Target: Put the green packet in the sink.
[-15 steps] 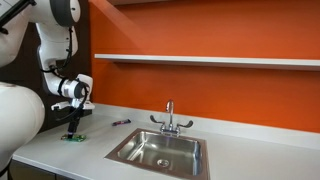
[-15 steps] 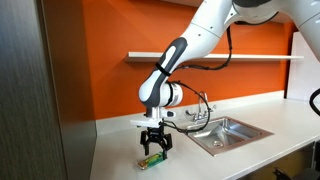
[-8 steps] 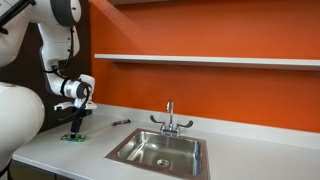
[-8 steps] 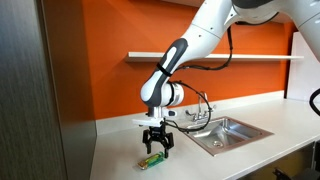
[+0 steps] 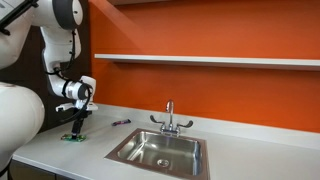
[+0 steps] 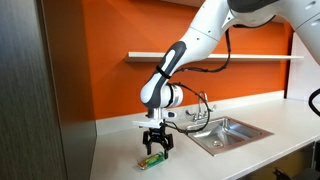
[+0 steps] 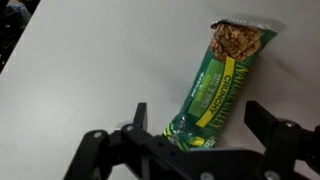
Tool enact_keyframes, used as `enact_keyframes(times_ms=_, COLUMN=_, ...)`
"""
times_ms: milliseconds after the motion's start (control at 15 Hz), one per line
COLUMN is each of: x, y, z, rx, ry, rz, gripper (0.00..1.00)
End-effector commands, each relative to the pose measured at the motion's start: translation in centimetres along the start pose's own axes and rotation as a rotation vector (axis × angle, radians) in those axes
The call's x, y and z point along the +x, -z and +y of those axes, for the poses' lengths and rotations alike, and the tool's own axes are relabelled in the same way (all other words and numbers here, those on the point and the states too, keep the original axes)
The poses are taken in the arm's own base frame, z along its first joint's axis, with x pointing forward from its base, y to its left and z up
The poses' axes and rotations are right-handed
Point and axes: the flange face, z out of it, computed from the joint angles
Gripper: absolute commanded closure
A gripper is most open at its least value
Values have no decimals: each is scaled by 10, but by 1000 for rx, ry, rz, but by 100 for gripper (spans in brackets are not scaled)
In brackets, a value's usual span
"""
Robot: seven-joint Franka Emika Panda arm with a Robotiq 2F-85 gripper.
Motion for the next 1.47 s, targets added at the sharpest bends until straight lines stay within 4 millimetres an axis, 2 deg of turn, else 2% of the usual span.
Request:
enact_keyframes(times_ms=0, x=2, y=-4, z=-10, rx=-22, ry=6, rz=-9, gripper=0)
enact_keyframes(times_ms=600, x=3, y=-16, z=-21, rx=-36, ry=13, rz=-22, gripper=0)
enact_keyframes(times_ms=667, x=3, y=-17, z=-22, rx=-37, ry=14, rz=-23, gripper=25)
enact_keyframes(times_ms=733, x=3, y=-17, z=-22, rx=-38, ry=15, rz=-25, gripper=26)
enact_keyframes(times_ms=1200, x=3, y=-15, z=-30, rx=-23, ry=32, rz=-36, gripper=81)
enact_keyframes(times_ms=1400, x=5, y=-16, z=-30, rx=-24, ry=34, rz=-41, gripper=82)
